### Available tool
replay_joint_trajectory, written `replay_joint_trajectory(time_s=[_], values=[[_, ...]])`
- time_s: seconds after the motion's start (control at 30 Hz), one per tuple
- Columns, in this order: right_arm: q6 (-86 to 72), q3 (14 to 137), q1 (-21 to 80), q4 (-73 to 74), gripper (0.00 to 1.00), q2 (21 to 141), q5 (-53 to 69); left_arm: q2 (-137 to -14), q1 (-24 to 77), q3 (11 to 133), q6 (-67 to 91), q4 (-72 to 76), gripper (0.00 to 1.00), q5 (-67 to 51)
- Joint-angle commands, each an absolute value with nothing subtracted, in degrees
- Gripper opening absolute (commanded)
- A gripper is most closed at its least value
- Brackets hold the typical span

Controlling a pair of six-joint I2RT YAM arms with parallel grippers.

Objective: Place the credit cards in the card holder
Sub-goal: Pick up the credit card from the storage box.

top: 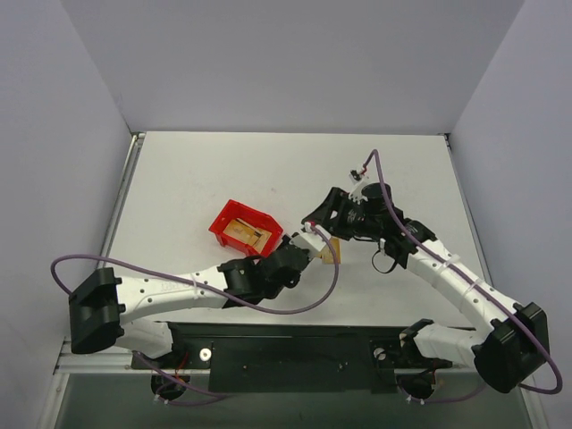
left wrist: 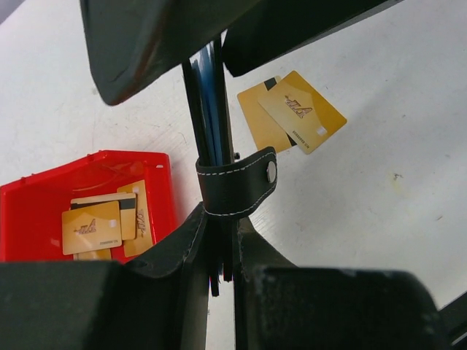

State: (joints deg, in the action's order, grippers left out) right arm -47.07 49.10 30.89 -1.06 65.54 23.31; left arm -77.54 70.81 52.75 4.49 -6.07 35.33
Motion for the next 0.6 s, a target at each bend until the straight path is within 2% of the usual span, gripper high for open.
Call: replay_joint_trajectory(time_s=[0.0, 0.17, 0.33, 0.4, 0.43, 0.5, 0.57], values=[[-48.69, 51.42, 30.94, -1.93, 0.57, 67.59, 26.63, -78.83, 72.95, 56.95, 0.80, -5.71, 0.00, 41.83], [-49.31, 51.59, 31.03, -1.50, 0.49, 69.96, 26.98, -80.51, 75.23, 58.62, -2.37, -5.54, 0.00, 46.13], [-49.31, 51.15, 30.94, -1.32, 0.25, 70.58, 25.84, -81.03, 76.55, 58.45, -3.25, -4.40, 0.00, 47.02], [-49.13, 50.89, 30.85, -0.97, 0.14, 70.23, 24.79, -80.51, 76.73, 58.10, -2.99, -3.87, 0.00, 46.41], [-49.13, 50.63, 30.76, -0.79, 0.05, 70.05, 24.26, -80.33, 76.73, 57.83, -2.55, -3.61, 0.00, 46.23], [-49.31, 50.36, 30.59, -0.88, 0.00, 69.70, 24.08, -79.46, 76.73, 57.13, -2.11, -2.56, 0.00, 45.01], [-49.48, 50.36, 30.41, -0.88, 0.00, 69.61, 24.43, -78.14, 76.73, 56.17, -1.58, -1.33, 0.06, 43.77]])
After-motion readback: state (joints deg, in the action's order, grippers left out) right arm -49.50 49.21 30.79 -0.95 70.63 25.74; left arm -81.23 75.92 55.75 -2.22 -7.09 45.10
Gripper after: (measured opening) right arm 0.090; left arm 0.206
